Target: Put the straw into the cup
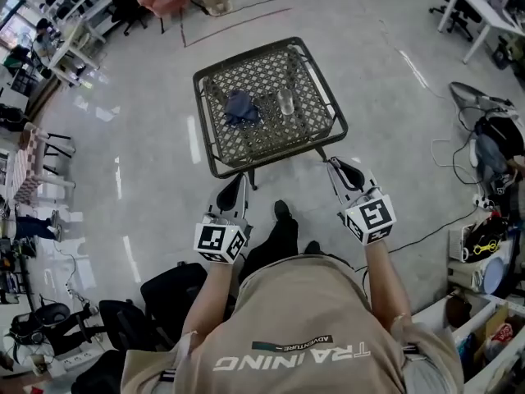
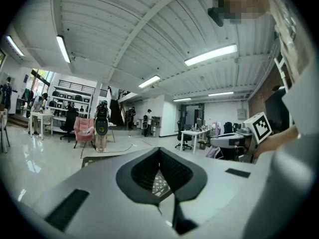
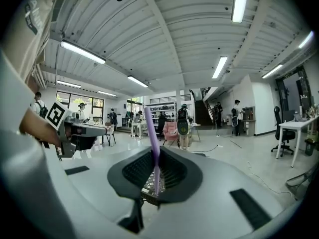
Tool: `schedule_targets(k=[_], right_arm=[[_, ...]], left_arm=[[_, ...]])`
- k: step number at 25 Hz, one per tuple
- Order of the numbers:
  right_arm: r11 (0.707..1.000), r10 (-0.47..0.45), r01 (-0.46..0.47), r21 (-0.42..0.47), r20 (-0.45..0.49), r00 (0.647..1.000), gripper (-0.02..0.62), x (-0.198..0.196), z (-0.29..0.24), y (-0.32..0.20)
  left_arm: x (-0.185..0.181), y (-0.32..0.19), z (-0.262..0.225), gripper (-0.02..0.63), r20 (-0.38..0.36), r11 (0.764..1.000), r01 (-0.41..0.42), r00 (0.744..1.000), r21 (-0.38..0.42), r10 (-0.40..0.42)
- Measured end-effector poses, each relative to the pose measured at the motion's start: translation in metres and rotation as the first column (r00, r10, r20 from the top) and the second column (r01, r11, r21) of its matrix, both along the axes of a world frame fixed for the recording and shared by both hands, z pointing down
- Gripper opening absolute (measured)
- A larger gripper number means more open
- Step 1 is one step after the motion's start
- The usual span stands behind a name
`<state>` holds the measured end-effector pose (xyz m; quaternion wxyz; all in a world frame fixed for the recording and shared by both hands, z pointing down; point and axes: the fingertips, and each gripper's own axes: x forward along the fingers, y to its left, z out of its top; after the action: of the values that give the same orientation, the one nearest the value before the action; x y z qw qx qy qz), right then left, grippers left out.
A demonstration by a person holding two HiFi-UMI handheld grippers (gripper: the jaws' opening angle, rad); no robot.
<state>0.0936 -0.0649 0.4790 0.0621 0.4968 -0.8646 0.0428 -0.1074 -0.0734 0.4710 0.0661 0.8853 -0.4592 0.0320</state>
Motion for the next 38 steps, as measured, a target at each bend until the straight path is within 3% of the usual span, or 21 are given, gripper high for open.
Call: schedule_targets(k=[10,17,22,29,38], right_arm=[[1.0,0.012,-0.012,-0.004,-0.052,0.999,0.04,0.0,-0.003,-0.085],[0.998,0.063,-0.064,-0.02,-0.062,0.996,0.04,-0.022,-0.006,-0.146],[0.997,0.067,-0.07,-0.031,-0.069,0.995,0.04,-0.018,-0.003,-0.183],[0.999,-0.006,0.002,-0.046,-0.088,0.996,0.04,-0.014,0.009,-0.228],[0.983,-0.179,0.174,-0.061,-0.082,0.98,0.04,-0.01,0.024,-0.286]], left_arm=[[0.011,-0.091,0.015,0.015,-0.032,0.998,-0.056,0.998,-0.005,0.056],[-0.008,-0.152,0.013,0.015,-0.024,0.992,-0.126,0.992,-0.012,0.126],[0.0,-0.192,0.021,0.015,-0.026,0.991,-0.135,0.991,-0.024,0.134],[0.014,-0.221,0.026,0.015,-0.04,0.995,-0.089,0.995,-0.038,0.088],[0.031,-0.262,0.011,0.015,-0.001,1.0,0.022,1.0,-0.02,-0.022]])
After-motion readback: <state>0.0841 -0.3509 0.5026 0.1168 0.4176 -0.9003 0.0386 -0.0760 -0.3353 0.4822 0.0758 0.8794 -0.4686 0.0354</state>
